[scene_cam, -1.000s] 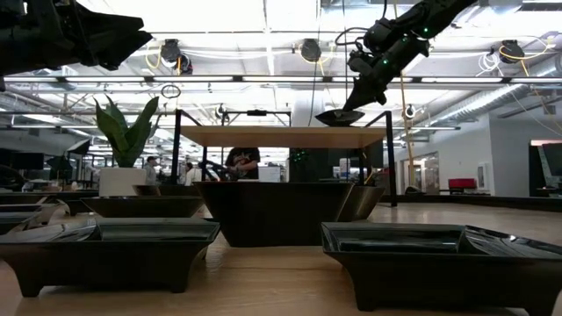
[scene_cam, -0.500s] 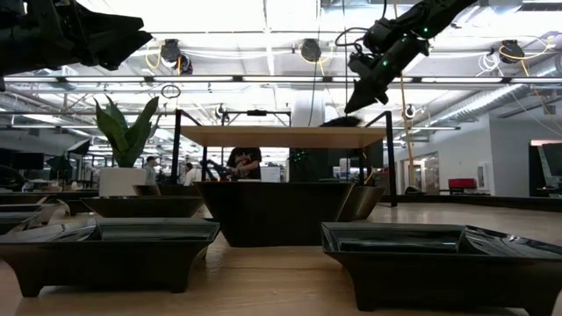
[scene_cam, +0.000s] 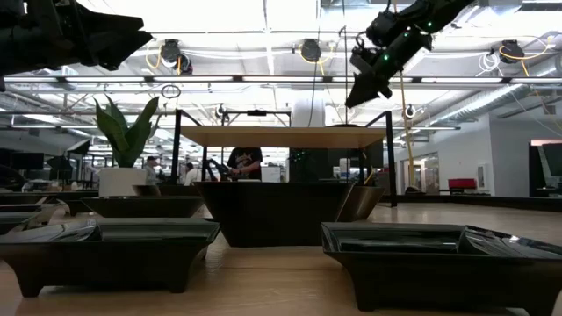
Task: Pick & Place Mini shaped plates
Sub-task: Stack the black leaf-shaped plate on top of the other black leaf-shaped plates on the shelf
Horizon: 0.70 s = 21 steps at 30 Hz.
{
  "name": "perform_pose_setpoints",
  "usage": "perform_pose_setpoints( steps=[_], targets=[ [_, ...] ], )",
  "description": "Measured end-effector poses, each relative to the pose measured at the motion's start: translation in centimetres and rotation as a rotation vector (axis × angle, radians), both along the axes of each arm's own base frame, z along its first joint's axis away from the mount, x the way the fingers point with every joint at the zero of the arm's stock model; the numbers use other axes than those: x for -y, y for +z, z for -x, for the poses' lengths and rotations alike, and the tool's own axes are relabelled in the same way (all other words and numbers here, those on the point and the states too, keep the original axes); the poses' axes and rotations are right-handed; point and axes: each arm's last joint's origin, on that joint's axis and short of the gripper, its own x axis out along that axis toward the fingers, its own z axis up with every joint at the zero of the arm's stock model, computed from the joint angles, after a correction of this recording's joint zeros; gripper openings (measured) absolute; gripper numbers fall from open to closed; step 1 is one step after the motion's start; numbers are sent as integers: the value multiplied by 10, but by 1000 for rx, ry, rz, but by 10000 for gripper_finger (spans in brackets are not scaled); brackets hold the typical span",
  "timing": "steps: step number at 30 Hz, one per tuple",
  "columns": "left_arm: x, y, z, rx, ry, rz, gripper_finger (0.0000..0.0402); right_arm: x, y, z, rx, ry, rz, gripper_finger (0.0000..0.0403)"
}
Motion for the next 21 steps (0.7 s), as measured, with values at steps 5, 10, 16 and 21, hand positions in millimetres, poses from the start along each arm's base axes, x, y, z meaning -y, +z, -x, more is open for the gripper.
perform_pose_setpoints(
  steps=[5, 10, 16, 21],
  targets=[
    [0, 0, 0, 0, -1, 2, 267, -19, 33, 14, 102, -2, 89, 81],
    [0, 0, 0, 1, -1, 2, 267, -56, 60, 29, 248, 118, 138, 75],
    [0, 0, 0, 0, -1, 2, 267, -101, 44, 29, 412, 270, 222, 74],
    [0, 0, 0, 1, -1, 2, 267, -132, 7, 23, 505, 402, 277, 73]
  ],
)
